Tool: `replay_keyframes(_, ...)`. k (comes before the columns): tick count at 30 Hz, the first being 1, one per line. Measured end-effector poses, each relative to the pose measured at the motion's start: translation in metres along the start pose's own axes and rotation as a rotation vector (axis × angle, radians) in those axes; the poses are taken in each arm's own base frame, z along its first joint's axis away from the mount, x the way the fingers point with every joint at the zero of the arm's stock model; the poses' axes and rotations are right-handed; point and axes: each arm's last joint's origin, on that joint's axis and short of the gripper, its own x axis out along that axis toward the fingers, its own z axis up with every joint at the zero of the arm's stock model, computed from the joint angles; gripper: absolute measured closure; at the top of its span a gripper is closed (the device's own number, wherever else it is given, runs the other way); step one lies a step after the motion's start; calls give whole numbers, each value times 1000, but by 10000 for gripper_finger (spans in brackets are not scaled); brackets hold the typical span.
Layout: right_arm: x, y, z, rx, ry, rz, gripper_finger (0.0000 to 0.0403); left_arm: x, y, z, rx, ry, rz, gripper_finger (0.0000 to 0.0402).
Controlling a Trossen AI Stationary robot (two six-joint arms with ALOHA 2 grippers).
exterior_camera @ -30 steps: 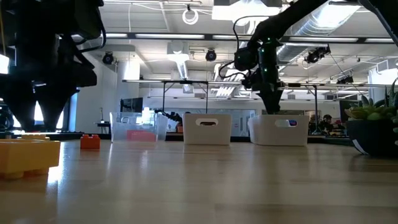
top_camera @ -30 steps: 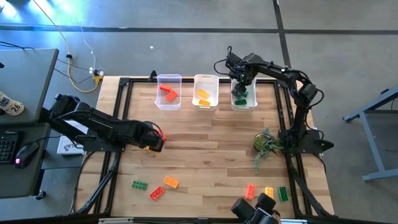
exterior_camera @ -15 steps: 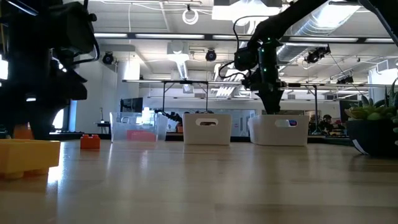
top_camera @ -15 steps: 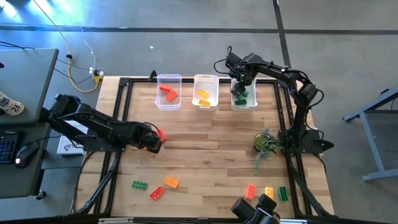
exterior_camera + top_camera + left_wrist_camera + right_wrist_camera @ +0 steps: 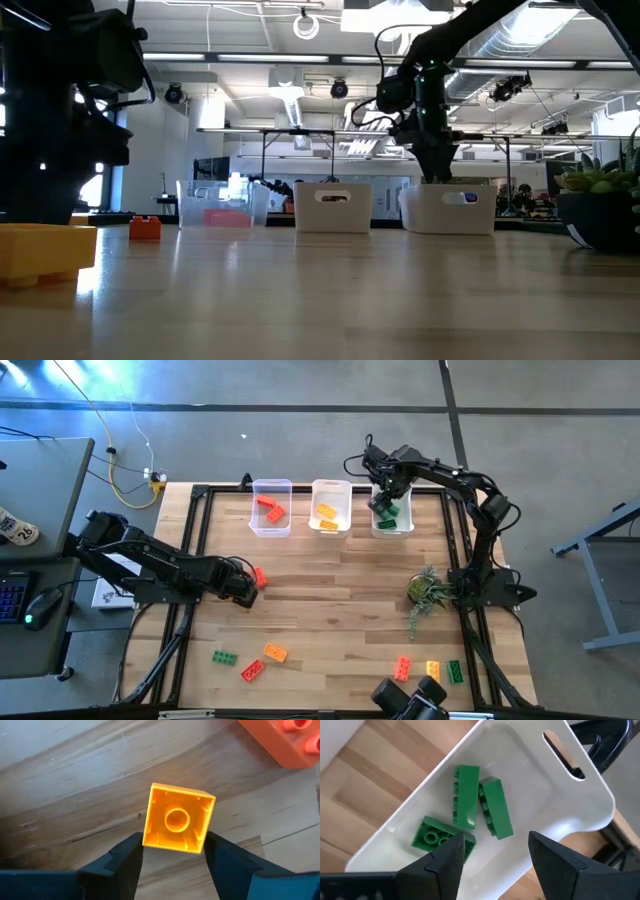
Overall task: Sort & place blocks by color
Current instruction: Put the yellow game piece into the left white bin
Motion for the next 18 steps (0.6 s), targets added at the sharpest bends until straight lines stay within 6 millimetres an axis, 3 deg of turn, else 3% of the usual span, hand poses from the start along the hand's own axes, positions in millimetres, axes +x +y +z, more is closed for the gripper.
replay_keyframes(8,0,3,0,124,5,42,196,0,0,2,106,-60,14,213)
replay_keyframes(18,-3,20,-2,138,3,62,196,1,2,7,194,-177,59,213)
